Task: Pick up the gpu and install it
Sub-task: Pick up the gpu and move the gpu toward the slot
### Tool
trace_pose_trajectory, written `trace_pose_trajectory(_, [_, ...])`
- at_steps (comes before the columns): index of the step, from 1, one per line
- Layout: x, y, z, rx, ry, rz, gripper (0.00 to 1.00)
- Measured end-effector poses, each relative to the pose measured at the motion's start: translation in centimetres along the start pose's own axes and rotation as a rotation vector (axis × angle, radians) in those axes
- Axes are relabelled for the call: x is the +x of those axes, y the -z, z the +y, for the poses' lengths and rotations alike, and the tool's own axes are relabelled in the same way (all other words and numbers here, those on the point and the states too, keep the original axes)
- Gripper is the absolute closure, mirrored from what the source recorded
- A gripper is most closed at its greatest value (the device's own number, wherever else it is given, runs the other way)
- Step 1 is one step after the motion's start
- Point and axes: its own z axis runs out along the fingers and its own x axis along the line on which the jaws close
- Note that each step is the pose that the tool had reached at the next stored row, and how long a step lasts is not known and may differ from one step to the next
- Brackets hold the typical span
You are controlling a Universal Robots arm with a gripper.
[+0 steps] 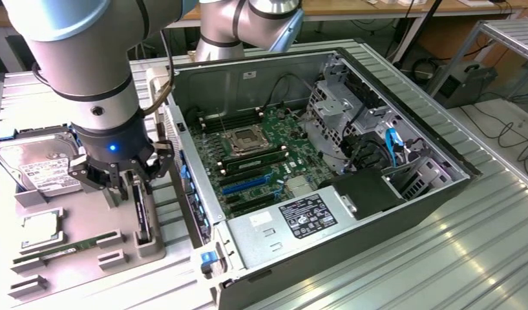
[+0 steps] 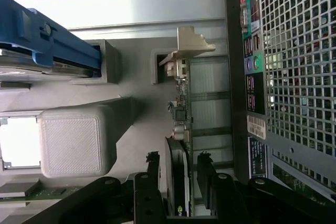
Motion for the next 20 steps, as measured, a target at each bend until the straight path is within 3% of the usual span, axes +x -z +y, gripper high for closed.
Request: trace_pose_trajectory(20, [0.02,-0.46,-0.02,0.0000,0.000,0.0000,0.59])
